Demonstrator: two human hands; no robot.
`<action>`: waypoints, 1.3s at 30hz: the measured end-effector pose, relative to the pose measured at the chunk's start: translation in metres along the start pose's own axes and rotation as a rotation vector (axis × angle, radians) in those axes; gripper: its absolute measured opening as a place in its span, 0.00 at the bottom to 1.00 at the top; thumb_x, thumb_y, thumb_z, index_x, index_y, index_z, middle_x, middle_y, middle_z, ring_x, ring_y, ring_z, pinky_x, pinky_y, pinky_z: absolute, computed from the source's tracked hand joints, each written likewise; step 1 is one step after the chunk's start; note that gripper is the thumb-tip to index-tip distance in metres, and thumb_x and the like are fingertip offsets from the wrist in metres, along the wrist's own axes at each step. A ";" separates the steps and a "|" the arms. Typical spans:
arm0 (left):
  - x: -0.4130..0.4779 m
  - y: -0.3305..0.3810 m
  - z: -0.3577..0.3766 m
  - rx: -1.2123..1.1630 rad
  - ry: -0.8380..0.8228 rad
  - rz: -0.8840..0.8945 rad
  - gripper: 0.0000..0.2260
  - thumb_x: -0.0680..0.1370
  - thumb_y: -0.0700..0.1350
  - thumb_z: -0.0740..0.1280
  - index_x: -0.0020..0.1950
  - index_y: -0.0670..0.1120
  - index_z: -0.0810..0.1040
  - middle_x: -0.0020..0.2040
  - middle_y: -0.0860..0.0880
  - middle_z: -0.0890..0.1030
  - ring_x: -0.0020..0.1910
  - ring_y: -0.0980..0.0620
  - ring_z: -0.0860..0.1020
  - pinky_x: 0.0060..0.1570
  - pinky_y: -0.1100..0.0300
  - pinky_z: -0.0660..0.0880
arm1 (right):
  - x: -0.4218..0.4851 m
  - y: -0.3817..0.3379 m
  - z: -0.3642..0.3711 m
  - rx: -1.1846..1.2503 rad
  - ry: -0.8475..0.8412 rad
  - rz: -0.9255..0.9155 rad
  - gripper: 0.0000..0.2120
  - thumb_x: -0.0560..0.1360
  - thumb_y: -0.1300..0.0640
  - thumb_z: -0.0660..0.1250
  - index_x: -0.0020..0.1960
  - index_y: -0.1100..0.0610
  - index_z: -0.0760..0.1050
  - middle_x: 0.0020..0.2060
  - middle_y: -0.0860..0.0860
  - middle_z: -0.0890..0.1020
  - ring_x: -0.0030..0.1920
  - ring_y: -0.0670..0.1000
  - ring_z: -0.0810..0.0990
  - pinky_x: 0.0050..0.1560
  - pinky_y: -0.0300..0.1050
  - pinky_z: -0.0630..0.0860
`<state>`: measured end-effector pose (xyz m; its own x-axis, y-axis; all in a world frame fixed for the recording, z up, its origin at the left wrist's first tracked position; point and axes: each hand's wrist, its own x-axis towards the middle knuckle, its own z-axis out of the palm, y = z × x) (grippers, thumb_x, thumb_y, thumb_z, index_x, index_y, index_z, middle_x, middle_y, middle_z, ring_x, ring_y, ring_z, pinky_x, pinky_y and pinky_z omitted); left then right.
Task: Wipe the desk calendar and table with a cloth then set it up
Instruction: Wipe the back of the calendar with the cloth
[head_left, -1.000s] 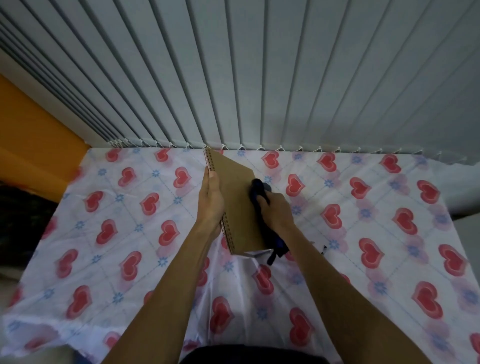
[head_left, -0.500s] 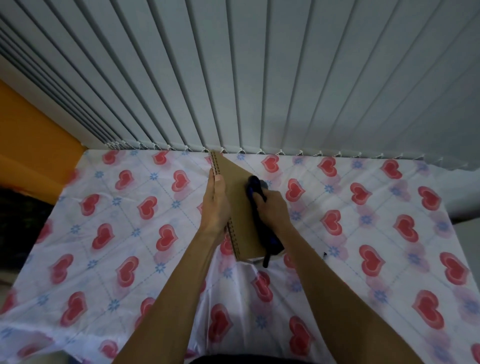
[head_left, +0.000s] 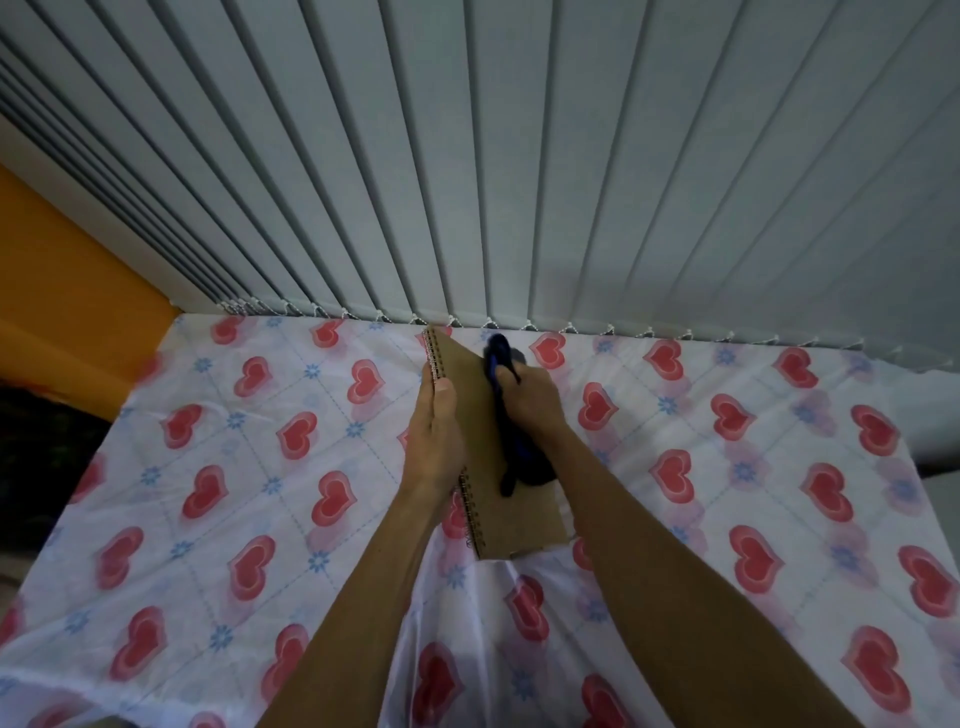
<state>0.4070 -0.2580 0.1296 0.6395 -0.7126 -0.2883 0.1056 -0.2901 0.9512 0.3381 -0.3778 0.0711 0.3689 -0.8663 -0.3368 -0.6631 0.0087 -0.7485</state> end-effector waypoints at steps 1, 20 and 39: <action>0.000 0.000 0.000 -0.008 0.007 -0.002 0.27 0.78 0.64 0.53 0.76 0.61 0.62 0.75 0.57 0.67 0.73 0.52 0.67 0.73 0.46 0.64 | -0.001 0.013 0.001 -0.019 -0.017 0.034 0.13 0.81 0.50 0.55 0.49 0.56 0.75 0.42 0.56 0.79 0.39 0.55 0.78 0.35 0.42 0.68; -0.005 0.006 0.017 0.010 0.012 0.081 0.22 0.84 0.53 0.51 0.79 0.54 0.60 0.72 0.62 0.69 0.69 0.66 0.67 0.71 0.61 0.65 | 0.010 0.021 -0.008 -0.036 -0.043 0.026 0.13 0.83 0.52 0.56 0.52 0.59 0.76 0.38 0.52 0.76 0.35 0.49 0.75 0.33 0.36 0.64; -0.003 0.003 0.014 -0.050 0.006 0.030 0.23 0.79 0.62 0.55 0.74 0.60 0.67 0.66 0.56 0.77 0.66 0.52 0.75 0.67 0.44 0.72 | -0.009 0.031 -0.011 -0.036 -0.031 0.000 0.14 0.84 0.52 0.55 0.59 0.59 0.75 0.45 0.56 0.79 0.39 0.51 0.77 0.36 0.39 0.66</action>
<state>0.3953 -0.2656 0.1313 0.6473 -0.7168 -0.2592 0.1244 -0.2361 0.9637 0.3072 -0.3752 0.0566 0.3890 -0.8502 -0.3548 -0.6860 -0.0103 -0.7275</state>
